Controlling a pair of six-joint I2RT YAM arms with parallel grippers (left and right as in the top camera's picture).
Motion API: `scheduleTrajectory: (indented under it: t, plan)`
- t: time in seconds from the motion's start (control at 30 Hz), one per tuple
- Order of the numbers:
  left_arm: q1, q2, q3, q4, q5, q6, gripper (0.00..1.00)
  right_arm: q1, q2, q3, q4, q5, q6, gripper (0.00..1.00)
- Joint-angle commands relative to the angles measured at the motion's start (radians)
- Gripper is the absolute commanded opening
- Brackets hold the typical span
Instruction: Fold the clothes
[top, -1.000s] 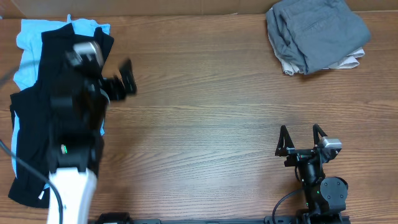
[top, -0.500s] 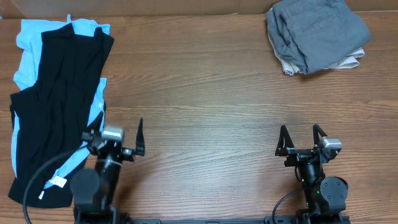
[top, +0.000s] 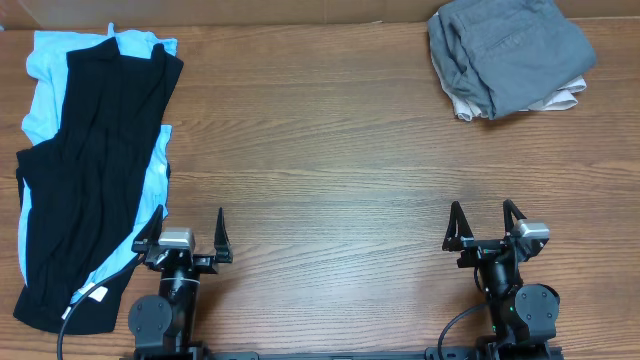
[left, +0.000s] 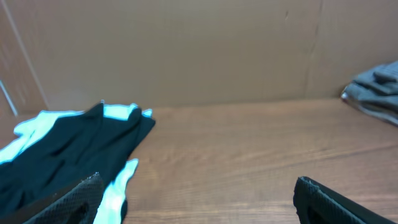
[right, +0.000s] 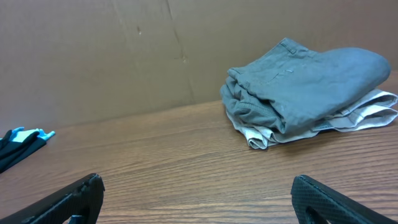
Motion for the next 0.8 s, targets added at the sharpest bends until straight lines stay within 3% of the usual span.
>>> scheduleTrajectory:
  t: [0.0, 0.77]
  plan:
    - [0.007, -0.013, -0.007, -0.064, -0.038, -0.021, 1.0, 0.005, -0.01, -0.011, 0.006, -0.005, -0.001, 1.0]
    - [0.007, -0.012, -0.007, -0.056, -0.043, -0.027, 1.0, 0.005, -0.01, -0.011, 0.006, -0.005, -0.001, 1.0]
